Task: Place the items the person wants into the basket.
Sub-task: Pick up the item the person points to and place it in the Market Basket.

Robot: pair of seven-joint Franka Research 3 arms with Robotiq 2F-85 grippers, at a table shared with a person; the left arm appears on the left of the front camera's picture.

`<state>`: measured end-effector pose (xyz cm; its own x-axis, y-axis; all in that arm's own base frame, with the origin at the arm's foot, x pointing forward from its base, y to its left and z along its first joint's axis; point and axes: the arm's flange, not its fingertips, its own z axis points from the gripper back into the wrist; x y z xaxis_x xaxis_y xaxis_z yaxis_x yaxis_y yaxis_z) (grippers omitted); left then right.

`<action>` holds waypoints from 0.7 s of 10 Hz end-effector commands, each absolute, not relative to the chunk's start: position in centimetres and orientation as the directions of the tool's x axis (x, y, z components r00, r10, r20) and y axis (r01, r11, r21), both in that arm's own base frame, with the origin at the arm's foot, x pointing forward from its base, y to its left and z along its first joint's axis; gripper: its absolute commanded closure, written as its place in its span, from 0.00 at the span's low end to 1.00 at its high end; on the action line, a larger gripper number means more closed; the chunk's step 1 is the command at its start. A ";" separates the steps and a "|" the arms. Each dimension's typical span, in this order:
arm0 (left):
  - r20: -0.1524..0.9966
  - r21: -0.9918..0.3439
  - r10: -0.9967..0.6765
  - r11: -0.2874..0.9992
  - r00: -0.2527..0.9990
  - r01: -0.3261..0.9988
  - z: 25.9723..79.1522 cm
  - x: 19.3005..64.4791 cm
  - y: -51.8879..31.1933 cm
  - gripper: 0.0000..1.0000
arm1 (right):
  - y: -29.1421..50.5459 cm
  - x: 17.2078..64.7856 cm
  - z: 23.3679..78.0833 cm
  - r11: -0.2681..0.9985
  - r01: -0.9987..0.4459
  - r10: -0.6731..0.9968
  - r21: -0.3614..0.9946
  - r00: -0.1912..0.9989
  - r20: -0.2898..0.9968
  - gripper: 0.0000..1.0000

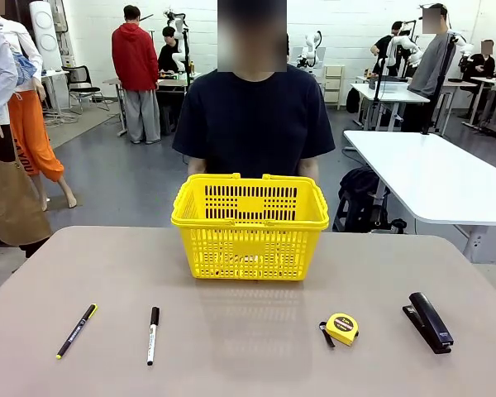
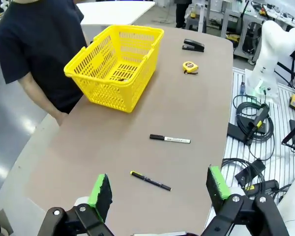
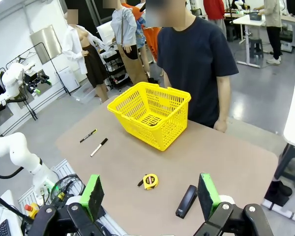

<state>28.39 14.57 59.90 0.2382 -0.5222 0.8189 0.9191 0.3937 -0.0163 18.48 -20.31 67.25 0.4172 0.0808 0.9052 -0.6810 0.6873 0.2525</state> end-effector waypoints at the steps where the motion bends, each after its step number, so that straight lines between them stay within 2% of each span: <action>1: 0.824 -0.012 -0.510 0.420 0.247 0.907 58.9 29.1 14.7 0.00 | -20.2 18.5 67.3 0.675 -0.694 0.082 0.249 0.406 0.910 0.00; 3: 0.835 -0.036 -0.477 0.450 0.274 0.892 59.0 29.7 14.4 0.00 | -20.2 18.5 67.3 0.675 -0.694 0.082 0.249 0.406 0.910 0.00; 7: 0.818 -0.039 -0.508 0.421 0.272 0.906 58.8 29.2 15.4 0.00 | -20.2 18.5 67.3 0.675 -0.694 0.082 0.249 0.406 0.910 0.00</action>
